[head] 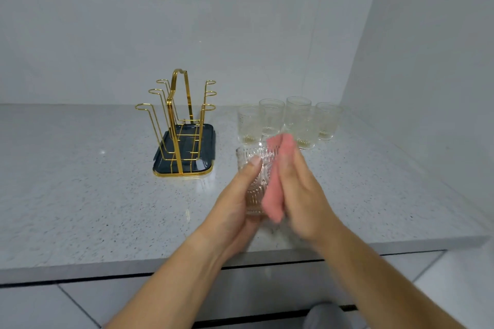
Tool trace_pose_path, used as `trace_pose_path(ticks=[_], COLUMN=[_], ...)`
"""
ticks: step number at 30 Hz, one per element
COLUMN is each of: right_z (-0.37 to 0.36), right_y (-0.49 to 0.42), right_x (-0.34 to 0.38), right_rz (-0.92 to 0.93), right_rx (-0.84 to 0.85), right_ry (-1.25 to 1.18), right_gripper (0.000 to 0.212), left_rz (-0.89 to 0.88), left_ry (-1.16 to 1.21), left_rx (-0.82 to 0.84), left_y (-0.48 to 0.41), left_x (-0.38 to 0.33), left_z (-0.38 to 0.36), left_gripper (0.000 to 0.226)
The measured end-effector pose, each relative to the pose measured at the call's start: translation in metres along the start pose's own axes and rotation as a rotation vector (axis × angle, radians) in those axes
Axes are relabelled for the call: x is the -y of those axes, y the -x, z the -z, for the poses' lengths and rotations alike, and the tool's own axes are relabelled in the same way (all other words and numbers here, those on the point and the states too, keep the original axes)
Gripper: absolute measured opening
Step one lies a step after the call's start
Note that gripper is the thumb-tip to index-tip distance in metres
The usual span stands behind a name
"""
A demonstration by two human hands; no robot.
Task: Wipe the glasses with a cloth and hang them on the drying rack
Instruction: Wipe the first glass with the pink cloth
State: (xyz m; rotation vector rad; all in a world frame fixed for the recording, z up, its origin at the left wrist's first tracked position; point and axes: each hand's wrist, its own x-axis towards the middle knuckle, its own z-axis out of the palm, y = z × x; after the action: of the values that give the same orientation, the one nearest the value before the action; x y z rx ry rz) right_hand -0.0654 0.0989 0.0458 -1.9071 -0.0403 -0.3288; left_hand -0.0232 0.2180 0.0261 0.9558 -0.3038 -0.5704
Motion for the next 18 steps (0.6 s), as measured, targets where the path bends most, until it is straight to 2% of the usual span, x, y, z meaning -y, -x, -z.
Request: trace_pose_path(ticks=[3, 9, 15, 18], right_z=[0.006, -0.022, 0.001, -0.005], right_y=[-0.011, 0.029, -0.004, 0.004], right_x=[0.010, -0.002, -0.001, -0.003], right_rz=[-0.016, 0.061, -0.002, 0.034], right_rx=[-0.035, 0.090, -0.083, -0.056], right_ry=[-0.085, 0.060, -0.083, -0.036], right_gripper=[0.056, 0.072, 0.070, 0.072], left_rz=[-0.022, -0.005, 0.015, -0.015], left_ry=[0.018, 0.149, 0.083, 0.085], left_rx=[-0.030, -0.001, -0.050, -0.084], left_y=[-0.003, -0.003, -0.004, -0.008], left_x=[0.000, -0.016, -0.001, -0.002], left_z=[-0.003, 0.007, 0.000, 0.000], left_gripper=[0.052, 0.061, 0.053, 0.059])
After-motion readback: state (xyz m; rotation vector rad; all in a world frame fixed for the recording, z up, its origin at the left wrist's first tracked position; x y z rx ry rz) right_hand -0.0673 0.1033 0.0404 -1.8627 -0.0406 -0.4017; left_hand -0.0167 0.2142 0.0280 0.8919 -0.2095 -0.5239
